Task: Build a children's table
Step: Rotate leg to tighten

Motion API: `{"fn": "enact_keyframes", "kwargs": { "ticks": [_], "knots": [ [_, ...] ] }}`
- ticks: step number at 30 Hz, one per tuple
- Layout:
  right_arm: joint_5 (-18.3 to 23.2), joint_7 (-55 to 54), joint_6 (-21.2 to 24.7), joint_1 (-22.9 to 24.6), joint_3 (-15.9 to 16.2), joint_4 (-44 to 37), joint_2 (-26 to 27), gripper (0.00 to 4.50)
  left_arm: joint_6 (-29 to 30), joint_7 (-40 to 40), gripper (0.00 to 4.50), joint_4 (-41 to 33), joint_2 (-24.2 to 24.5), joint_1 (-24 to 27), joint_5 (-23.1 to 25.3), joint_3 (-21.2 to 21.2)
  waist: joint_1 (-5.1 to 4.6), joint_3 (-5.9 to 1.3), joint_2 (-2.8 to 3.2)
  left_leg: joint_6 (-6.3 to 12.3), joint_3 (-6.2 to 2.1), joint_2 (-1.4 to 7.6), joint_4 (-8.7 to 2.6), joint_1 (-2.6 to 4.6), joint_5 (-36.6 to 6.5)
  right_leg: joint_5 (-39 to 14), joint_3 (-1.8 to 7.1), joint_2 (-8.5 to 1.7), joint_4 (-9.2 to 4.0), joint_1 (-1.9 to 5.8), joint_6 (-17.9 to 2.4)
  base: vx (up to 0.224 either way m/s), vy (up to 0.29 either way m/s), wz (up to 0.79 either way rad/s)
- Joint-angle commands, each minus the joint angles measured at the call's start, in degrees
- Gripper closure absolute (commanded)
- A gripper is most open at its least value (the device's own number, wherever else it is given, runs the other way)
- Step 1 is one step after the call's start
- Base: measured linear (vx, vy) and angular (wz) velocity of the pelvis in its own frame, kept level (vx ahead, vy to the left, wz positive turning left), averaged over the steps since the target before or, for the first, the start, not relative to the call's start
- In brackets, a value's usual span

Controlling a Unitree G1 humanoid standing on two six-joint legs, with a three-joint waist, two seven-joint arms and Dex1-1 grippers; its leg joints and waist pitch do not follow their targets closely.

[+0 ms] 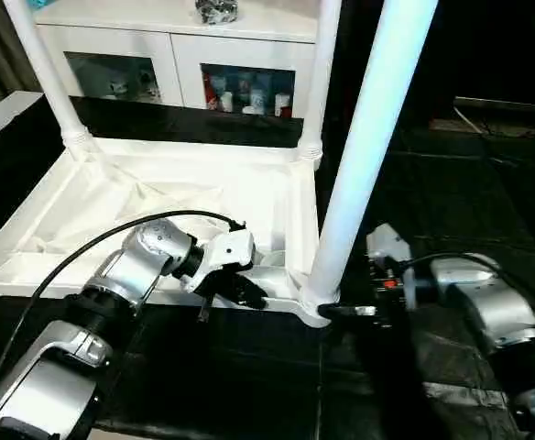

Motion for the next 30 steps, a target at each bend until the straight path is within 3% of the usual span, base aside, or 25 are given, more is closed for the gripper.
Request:
{"fn": "enact_keyframes", "kwargs": {
  "ticks": [1,7,16,20,26,30],
  "knots": [
    [-0.3,0.2,-0.3,-1.7,0.6,0.6,0.4,0.04,-1.4,-2.4,4.5,-2.2,-0.2,0.1,-0.4,-1.7,-0.27,-4.66,-0.58,5.35,-1.09,3.69,-3.33,0.13,-1.9,-3.7,3.83,-6.1,-3.41,3.37,-12.1,0.0,0.0,0.0],
    [0.3,1.3,-0.2,-1.9,0.4,1.4,1.0,0.22,-1.6,-2.5,4.5,-2.3,-0.3,0.2,-0.2,-1.6,-0.23,-4.72,-0.58,5.68,-1.09,3.71,-3.27,0.15,-1.3,-3.3,3.8,-6.08,-3.31,3.32,-12.1,0.0,0.0,0.0],
    [0.6,2.0,-0.1,-2.7,0.2,3.1,2.1,1.03,-2.1,-2.3,4.5,-1.9,-0.5,0.4,0.2,-1.7,-0.21,-4.8,-0.55,5.9,-1.09,3.68,-3.16,0.04,-1.1,-3.3,3.75,-6.09,-3.25,3.32,-12.1,0.0,0.0,0.0],
    [0.7,2.3,-0.1,-2.7,0.1,3.1,2.4,1.36,-2.2,-2.3,4.5,-1.6,-0.4,0.2,0.2,-1.7,-0.16,-5.01,-0.64,6.29,-1.11,3.61,-2.8,-0.28,0.3,-0.9,3.79,-6.0,-2.77,3.19,-12.2,0.0,0.0,0.0],
    [0.8,2.4,-0.1,-1.9,0.1,2.6,2.7,1.59,-2.4,-1.8,4.5,-1.2,-0.6,0.2,0.4,-1.5,-0.18,-4.7,-0.37,5.02,-1.09,3.65,-2.99,-0.13,-2.8,-5.6,3.79,-6.05,-3.45,3.07,-11.7,0.0,0.0,0.0],
    [2.4,-1.9,5.3,1.4,-1.2,-1.2,4.5,1.62,1.7,4.3,4.5,-1.0,-3.2,0.6,-0.7,1.3,-0.16,-4.71,-0.31,4.87,-1.16,3.81,-3.04,-0.02,-2.4,-4.2,3.86,-5.89,-3.26,2.99,-11.9,0.0,0.0,0.0]
  ]
}}
